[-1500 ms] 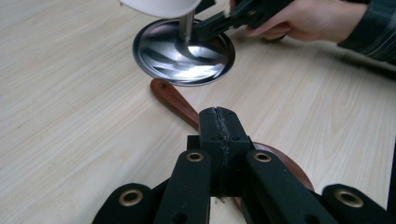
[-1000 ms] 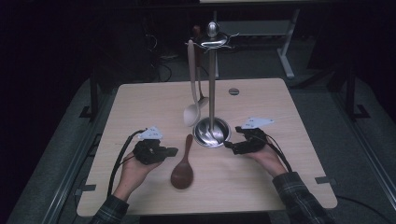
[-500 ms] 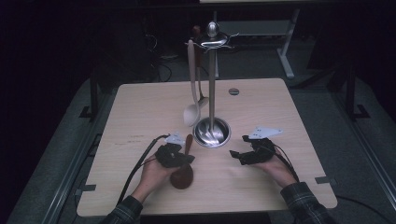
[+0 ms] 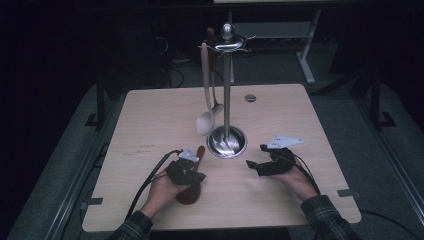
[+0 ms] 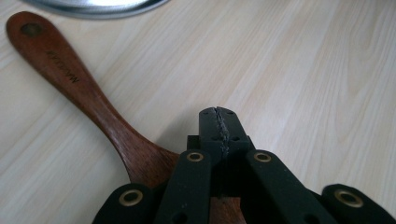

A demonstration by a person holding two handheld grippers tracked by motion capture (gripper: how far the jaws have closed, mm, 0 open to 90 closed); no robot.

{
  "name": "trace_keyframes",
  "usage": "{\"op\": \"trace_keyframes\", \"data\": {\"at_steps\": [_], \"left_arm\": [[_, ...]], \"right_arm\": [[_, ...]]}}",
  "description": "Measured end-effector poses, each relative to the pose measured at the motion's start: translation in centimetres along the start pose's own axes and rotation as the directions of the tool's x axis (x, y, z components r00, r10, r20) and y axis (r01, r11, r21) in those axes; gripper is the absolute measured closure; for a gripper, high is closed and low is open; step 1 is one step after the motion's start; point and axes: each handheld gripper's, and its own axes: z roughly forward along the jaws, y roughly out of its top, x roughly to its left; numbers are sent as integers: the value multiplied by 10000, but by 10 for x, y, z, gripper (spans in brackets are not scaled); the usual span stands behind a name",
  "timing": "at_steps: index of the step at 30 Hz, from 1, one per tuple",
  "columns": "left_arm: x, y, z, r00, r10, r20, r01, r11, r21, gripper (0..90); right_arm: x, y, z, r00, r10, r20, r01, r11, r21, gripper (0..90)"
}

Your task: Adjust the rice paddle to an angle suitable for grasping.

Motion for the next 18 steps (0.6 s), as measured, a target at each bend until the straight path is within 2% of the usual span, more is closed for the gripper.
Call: {"op": "trace_keyframes", "data": {"at_steps": [5, 8, 12, 18], "left_arm": [[1, -12, -12, 9996, -88, -285, 96, 9996, 273, 900], [0, -20, -19, 9982, -291, -515, 300, 9994, 168, 900], [3, -30, -31, 9964, -410, -742, 430, 9988, 255, 900], [13, -47, -50, 9878, -768, -1356, 802, 9966, 203, 900]], "right_arm": [[-1, -1, 0, 10000, -47, -5, 47, 10000, -37, 160], [-1, 0, -1, 10000, -31, -10, 31, 10000, -91, 161], [-1, 0, -1, 10000, -35, 1, 35, 9999, -103, 161], [-1, 0, -2, 10000, -40, 50, 41, 9999, -104, 161]]}}
